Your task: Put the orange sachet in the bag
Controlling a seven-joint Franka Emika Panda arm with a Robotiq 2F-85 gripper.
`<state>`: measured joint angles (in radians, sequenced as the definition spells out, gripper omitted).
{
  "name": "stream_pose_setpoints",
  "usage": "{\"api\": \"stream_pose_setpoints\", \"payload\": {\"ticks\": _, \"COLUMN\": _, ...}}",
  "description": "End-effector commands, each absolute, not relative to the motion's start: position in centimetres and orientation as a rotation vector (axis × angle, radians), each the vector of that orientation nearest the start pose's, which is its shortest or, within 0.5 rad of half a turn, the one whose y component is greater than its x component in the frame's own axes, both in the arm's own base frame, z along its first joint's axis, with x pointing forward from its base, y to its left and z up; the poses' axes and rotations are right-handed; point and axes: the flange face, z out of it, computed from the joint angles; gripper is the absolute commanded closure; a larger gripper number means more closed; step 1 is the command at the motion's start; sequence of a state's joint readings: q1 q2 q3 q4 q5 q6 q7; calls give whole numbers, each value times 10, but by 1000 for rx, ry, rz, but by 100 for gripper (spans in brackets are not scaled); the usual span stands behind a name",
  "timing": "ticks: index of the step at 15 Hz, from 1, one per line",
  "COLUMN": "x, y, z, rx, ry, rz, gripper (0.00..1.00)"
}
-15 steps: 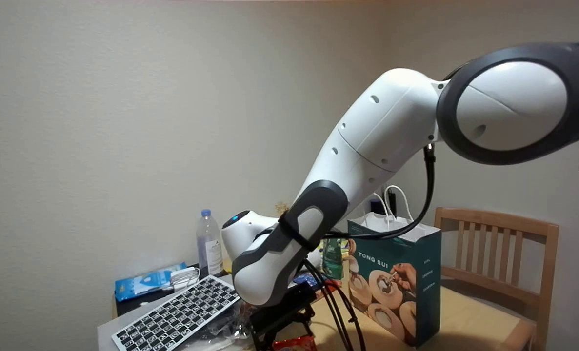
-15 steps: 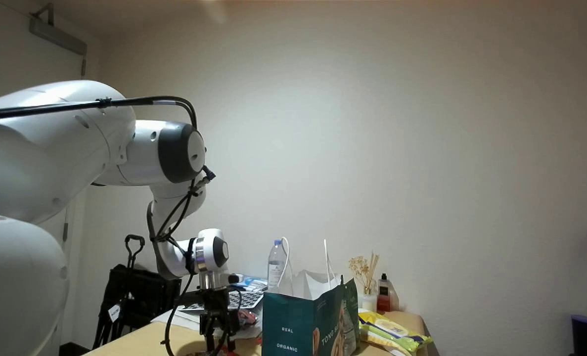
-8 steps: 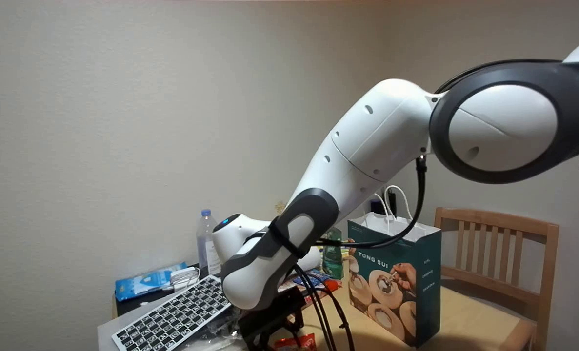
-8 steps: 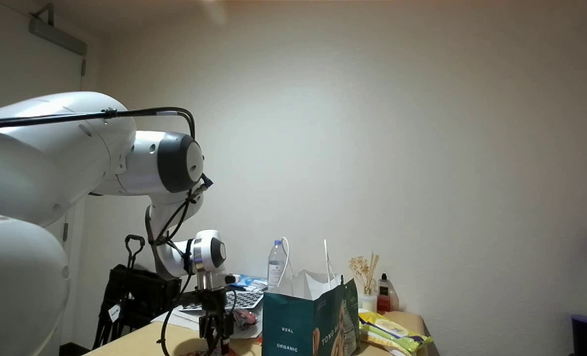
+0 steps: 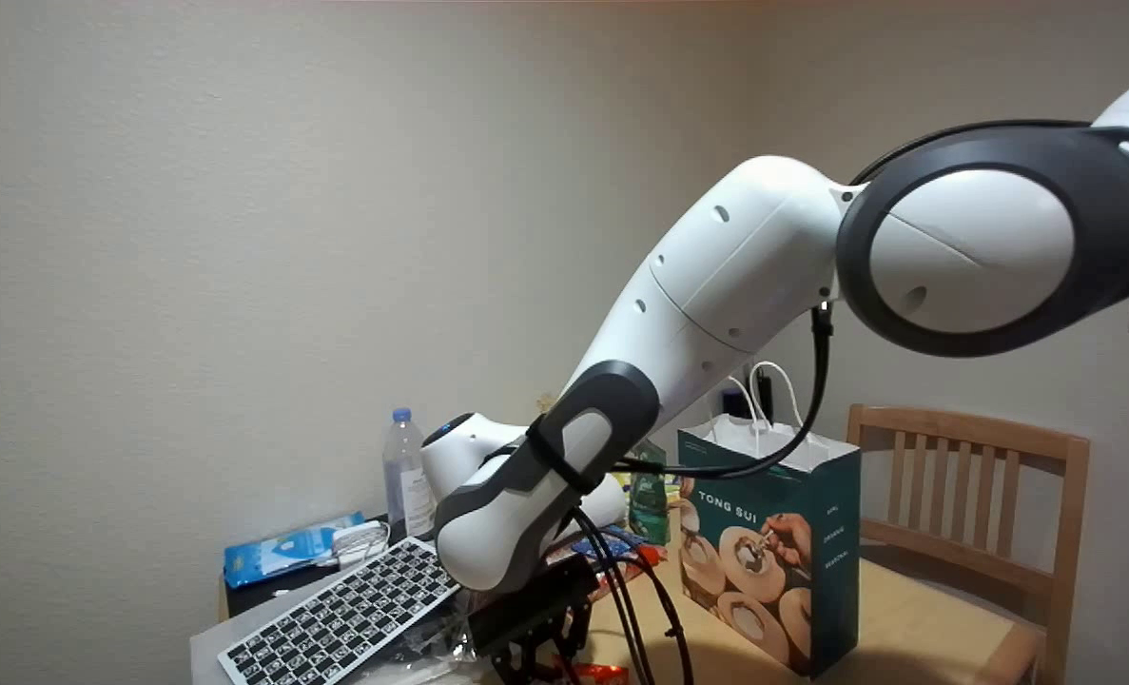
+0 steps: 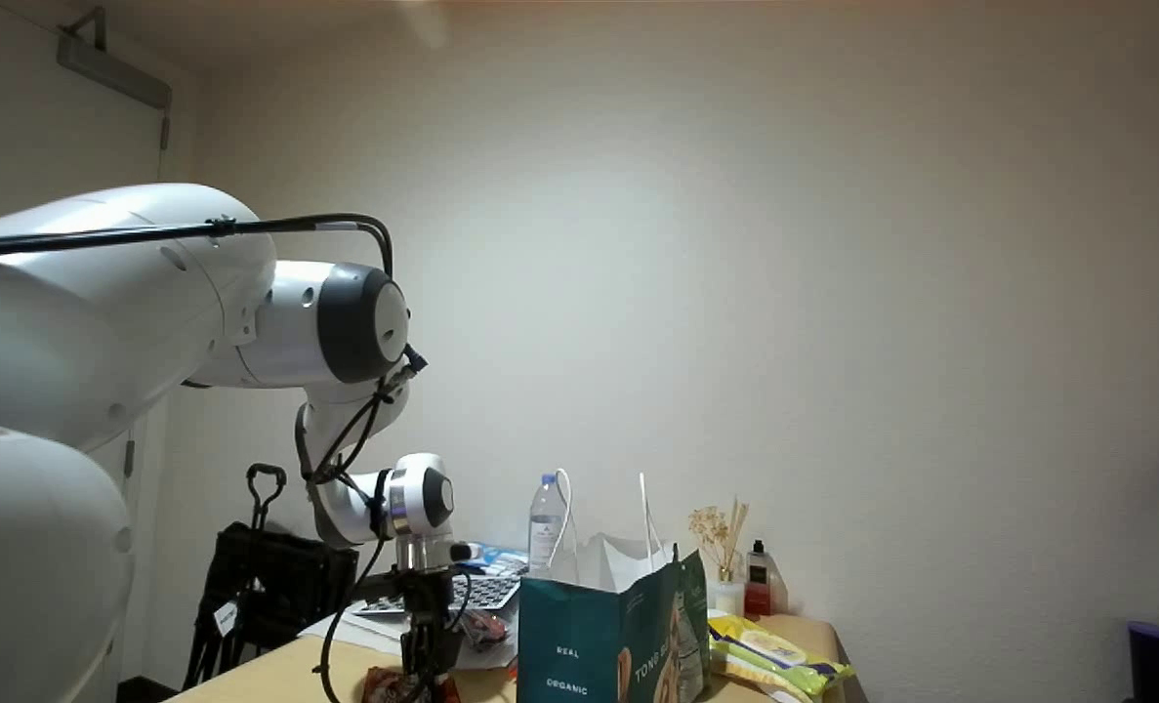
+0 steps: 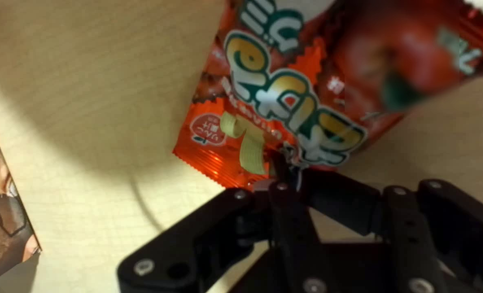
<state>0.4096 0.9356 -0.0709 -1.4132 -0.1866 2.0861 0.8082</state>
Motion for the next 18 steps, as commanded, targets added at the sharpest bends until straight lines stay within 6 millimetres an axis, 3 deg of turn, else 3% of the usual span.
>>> {"api": "stream_pose_setpoints", "payload": {"ticks": 1, "x": 646, "y": 232, "z": 137, "rx": -3326, "ry": 598, "rz": 262, "gripper": 100}}
{"api": "stream_pose_setpoints", "payload": {"ticks": 5, "x": 635, "y": 251, "z": 169, "rx": -3298, "ry": 597, "rz": 209, "gripper": 99}}
{"api": "stream_pose_setpoints", "payload": {"ticks": 7, "x": 621, "y": 265, "z": 200, "rx": -3308, "ry": 573, "rz": 143, "gripper": 99}}
{"api": "stream_pose_setpoints", "payload": {"ticks": 10, "x": 597, "y": 287, "z": 254, "rx": -3319, "ry": 608, "rz": 33, "gripper": 99}}
{"api": "stream_pose_setpoints", "payload": {"ticks": 15, "x": 555, "y": 318, "z": 361, "rx": -3298, "ry": 890, "rz": -312, "gripper": 99}}
{"api": "stream_pose_setpoints", "payload": {"ticks": 16, "x": 542, "y": 323, "z": 381, "rx": -3267, "ry": 934, "rz": -304, "gripper": 99}}
{"api": "stream_pose_setpoints", "payload": {"ticks": 17, "x": 571, "y": 329, "z": 349, "rx": -3294, "ry": 841, "rz": -253, "gripper": 97}}
{"api": "stream_pose_setpoints", "payload": {"ticks": 18, "x": 561, "y": 334, "z": 368, "rx": -3276, "ry": 874, "rz": -275, "gripper": 97}}
